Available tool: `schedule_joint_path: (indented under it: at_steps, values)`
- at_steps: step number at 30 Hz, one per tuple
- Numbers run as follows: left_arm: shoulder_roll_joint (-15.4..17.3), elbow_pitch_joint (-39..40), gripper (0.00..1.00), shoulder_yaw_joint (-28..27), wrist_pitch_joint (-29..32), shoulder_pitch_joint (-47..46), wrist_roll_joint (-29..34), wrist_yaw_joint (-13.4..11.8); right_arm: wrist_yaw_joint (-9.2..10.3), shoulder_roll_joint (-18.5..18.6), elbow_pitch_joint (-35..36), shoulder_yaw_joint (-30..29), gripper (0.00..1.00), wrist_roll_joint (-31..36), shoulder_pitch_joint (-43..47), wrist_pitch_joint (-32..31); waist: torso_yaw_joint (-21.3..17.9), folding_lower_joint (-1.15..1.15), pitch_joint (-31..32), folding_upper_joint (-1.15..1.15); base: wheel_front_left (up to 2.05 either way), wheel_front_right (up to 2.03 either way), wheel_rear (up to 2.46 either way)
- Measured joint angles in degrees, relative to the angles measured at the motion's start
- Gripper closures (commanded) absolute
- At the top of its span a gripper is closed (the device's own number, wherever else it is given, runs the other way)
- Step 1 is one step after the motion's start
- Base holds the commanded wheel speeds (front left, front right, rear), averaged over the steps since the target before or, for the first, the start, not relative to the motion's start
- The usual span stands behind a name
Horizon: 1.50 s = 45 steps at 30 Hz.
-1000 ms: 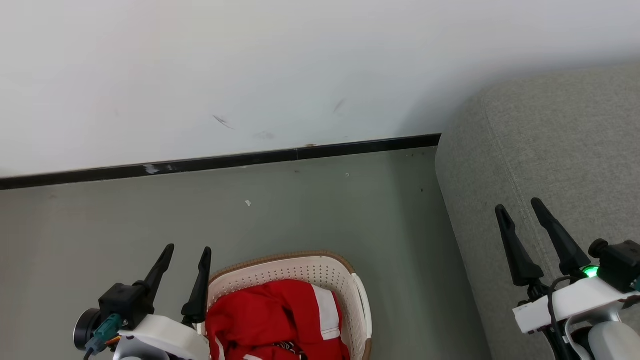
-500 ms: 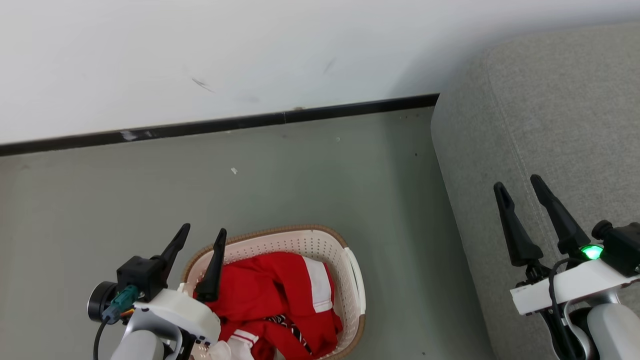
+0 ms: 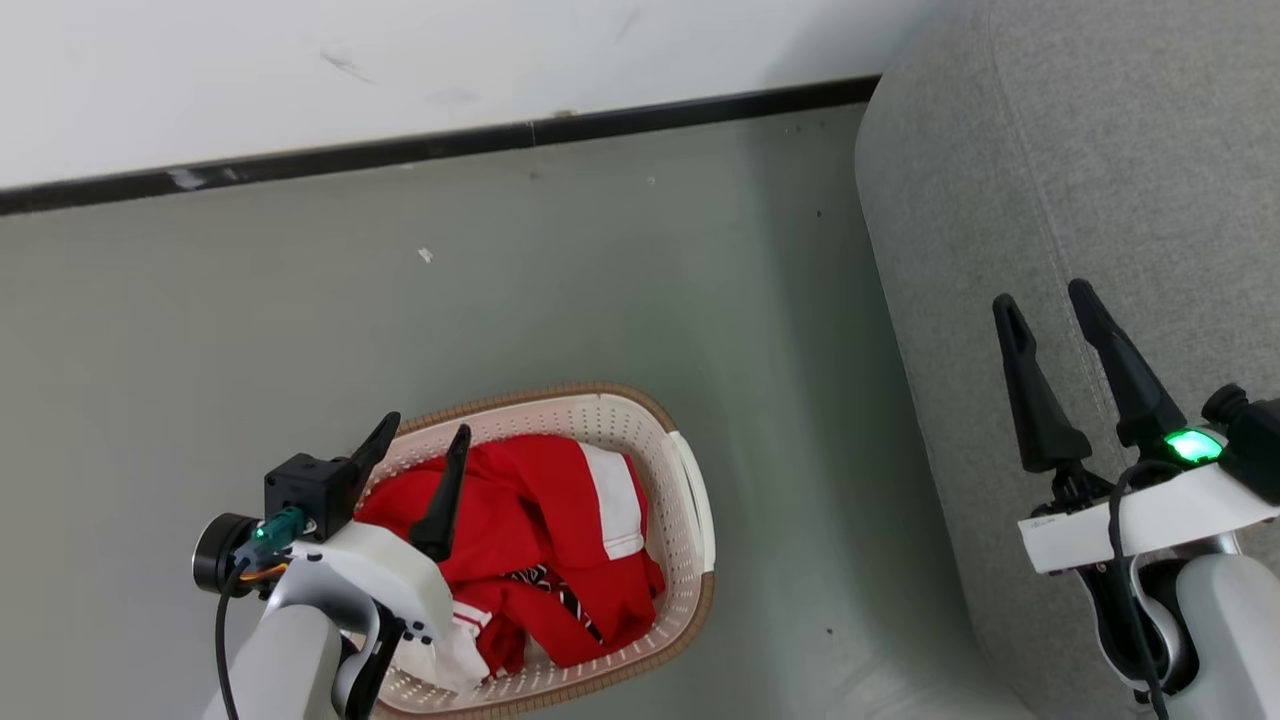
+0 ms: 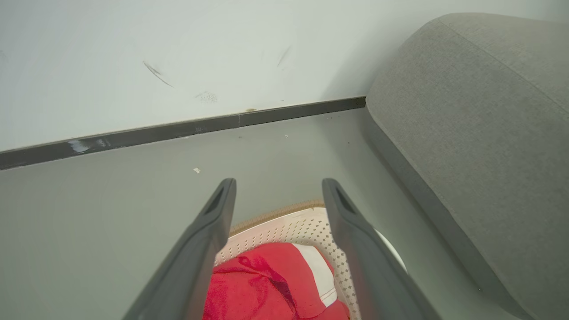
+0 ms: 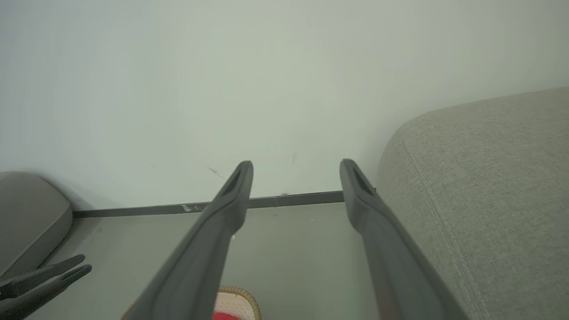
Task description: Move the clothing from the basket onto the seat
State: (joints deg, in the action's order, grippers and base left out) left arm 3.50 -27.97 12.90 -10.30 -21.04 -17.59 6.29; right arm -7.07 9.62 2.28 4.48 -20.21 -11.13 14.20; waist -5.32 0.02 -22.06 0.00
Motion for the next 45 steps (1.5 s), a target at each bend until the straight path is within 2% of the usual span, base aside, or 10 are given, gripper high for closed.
schedule_joint_path:
  at_steps: [27, 45]
  values:
    - [-0.8, -17.2, 0.00, 0.8, 5.5, -13.1, -0.6, 0.4, 0.00, -1.9, 2.8, 1.4, 0.00, -1.0, -10.6, 0.4, -4.9, 0.00, -15.8, 0.00, 0.00, 0.00, 0.00]
    - [0.2, -26.0, 0.00, 2.1, 7.8, -20.2, 2.1, -1.4, 0.00, -3.7, 3.2, 2.4, 0.00, -1.7, -16.7, 0.4, -8.9, 0.00, -24.1, 0.00, 0.00, 0.00, 0.00]
